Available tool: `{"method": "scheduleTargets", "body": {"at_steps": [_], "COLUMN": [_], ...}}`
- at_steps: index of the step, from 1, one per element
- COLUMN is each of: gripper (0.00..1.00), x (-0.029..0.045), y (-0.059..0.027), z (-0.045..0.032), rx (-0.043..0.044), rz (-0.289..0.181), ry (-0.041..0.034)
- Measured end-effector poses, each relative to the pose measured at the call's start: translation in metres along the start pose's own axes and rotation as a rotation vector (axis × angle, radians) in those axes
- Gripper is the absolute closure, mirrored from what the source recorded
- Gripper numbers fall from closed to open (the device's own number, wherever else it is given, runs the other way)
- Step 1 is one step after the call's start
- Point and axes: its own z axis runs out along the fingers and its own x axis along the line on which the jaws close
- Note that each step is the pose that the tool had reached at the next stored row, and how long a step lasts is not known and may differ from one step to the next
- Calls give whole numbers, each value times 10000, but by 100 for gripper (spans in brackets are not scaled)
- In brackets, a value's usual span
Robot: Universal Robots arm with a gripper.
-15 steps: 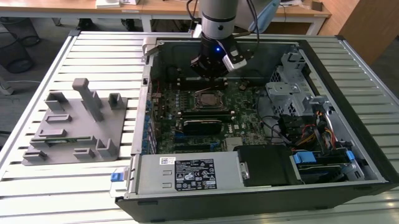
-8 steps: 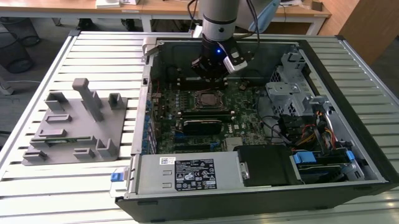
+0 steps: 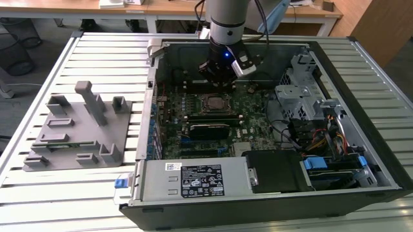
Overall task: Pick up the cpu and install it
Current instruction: 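Install the second cpu locking lever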
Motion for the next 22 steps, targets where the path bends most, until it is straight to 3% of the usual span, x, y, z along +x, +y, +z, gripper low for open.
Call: {"method": "scheduleTargets", "body": {"at_steps": [22], "gripper": [89], "x": [-19], "y": [-2], "z": [32], "rx": [6], "rz": [0], "ry": [10]}}
